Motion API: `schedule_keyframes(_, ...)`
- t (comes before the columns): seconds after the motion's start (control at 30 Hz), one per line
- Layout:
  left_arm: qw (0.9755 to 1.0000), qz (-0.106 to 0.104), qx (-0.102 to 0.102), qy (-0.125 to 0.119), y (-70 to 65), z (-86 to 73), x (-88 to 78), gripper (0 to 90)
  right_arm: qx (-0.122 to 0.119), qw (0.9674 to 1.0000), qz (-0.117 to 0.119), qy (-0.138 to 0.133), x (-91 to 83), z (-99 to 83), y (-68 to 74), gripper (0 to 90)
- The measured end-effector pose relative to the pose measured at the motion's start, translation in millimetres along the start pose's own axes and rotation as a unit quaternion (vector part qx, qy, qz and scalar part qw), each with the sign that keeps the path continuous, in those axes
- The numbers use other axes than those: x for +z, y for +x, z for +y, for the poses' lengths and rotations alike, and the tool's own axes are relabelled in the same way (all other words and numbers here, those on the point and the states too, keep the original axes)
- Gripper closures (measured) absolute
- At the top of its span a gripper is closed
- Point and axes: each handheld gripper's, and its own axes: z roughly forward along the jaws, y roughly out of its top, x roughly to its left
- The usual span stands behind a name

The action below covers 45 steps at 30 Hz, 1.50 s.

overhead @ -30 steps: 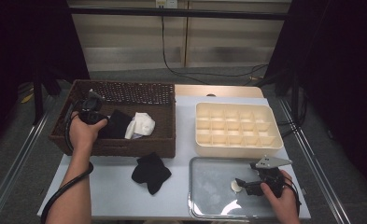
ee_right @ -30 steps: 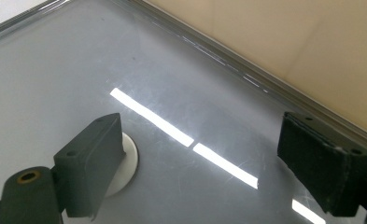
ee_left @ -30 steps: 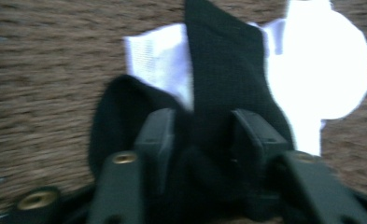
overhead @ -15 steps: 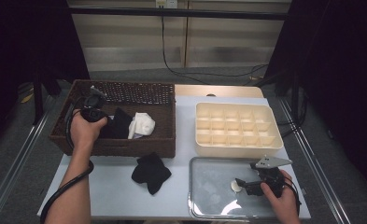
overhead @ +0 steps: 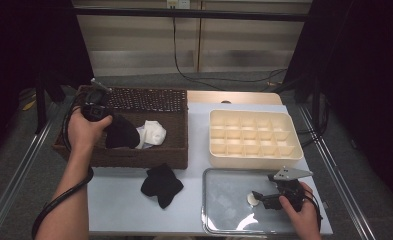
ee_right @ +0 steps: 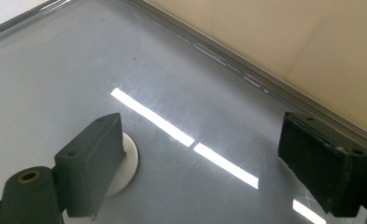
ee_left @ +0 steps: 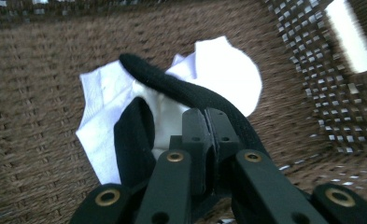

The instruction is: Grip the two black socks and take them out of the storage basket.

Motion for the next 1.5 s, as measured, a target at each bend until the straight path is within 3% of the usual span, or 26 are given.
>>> schedule_keyframes(0.33,0.9995,-0.014,0.030,-0.005,-17.5,10.2,-29.8,87.4,-0.001,1.0000,0.000,0.000,0.0,0.0,0.0,13.4)
schedule_keyframes(0.7,0.9979,-0.034,0.052,-0.016,-35.3,13.7,-51.5,87.4,-0.001,1.0000,0.000,0.000,0.1,0.0,-0.1,13.4)
schedule_keyframes(0.93,0.9967,-0.040,0.069,-0.012,-50.4,17.3,-58.2,87.6,0.000,1.0000,0.000,0.000,0.0,0.0,0.0,13.4)
schedule_keyframes(1.17,0.9960,-0.050,0.072,-0.017,-59.2,22.5,-66.6,87.8,0.003,1.0000,-0.001,0.001,-0.1,0.1,0.5,13.4)
schedule_keyframes(1.5,0.9933,-0.065,0.095,-0.010,-76.4,23.7,-80.1,87.8,0.002,1.0000,-0.001,0.000,-0.2,0.0,0.4,13.4)
